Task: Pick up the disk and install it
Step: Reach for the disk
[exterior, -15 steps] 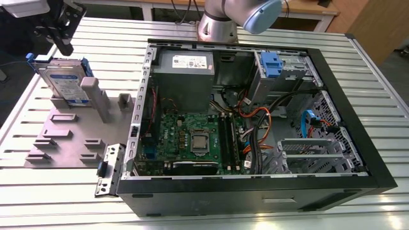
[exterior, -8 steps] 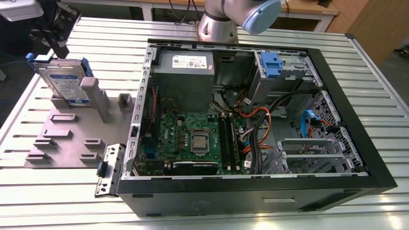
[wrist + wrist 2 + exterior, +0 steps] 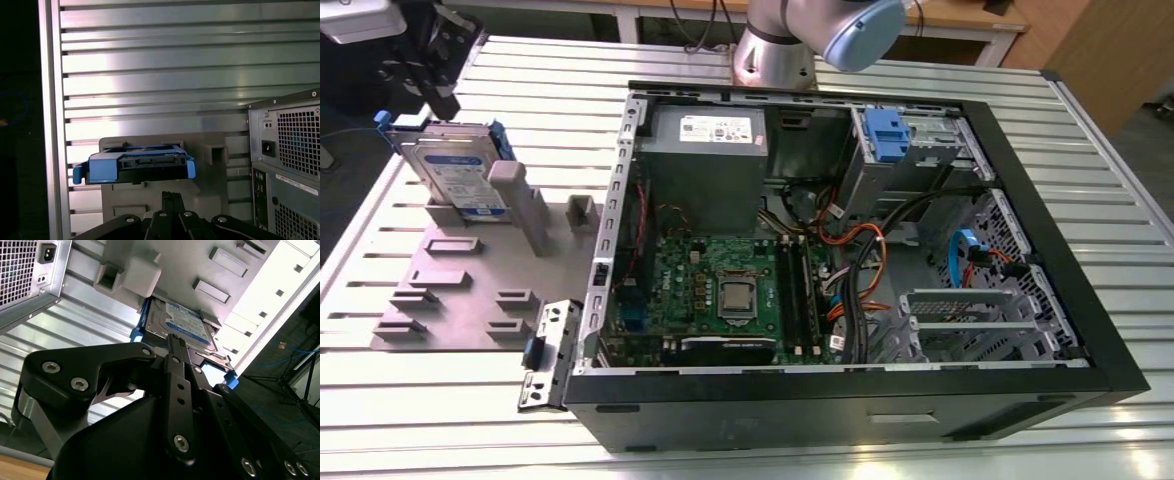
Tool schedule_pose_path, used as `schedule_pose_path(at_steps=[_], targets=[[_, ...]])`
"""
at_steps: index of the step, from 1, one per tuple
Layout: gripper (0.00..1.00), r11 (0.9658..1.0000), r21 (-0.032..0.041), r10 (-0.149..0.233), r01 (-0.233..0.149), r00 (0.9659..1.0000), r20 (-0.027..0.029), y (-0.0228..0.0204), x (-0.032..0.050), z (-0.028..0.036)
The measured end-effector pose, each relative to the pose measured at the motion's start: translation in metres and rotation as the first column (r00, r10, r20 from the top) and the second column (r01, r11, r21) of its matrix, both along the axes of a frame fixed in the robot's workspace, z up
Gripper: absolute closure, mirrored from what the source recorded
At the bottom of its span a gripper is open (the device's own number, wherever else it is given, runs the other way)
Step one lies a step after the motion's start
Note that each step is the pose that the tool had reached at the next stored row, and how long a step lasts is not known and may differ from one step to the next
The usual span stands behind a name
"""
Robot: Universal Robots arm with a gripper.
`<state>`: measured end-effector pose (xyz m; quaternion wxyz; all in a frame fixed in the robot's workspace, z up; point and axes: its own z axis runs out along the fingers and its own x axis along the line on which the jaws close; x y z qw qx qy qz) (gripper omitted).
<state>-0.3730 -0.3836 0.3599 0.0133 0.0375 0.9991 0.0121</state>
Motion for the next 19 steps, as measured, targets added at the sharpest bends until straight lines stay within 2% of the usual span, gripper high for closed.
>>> schedule_pose_path(at_steps=[9,16,19], targets=[[0.89,0.9999,-0.0108,0.0,0.0,1.0,0.0002,0.0075,-0.0165,-0.0124],[0.89,0.9999,-0.0161,0.0,0.0,1.0,0.0001,0.0132,-0.0228,-0.0194],[0.89,0.9999,-0.017,0.0,0.0,1.0,0.0001,0.0139,-0.0244,-0.0204]])
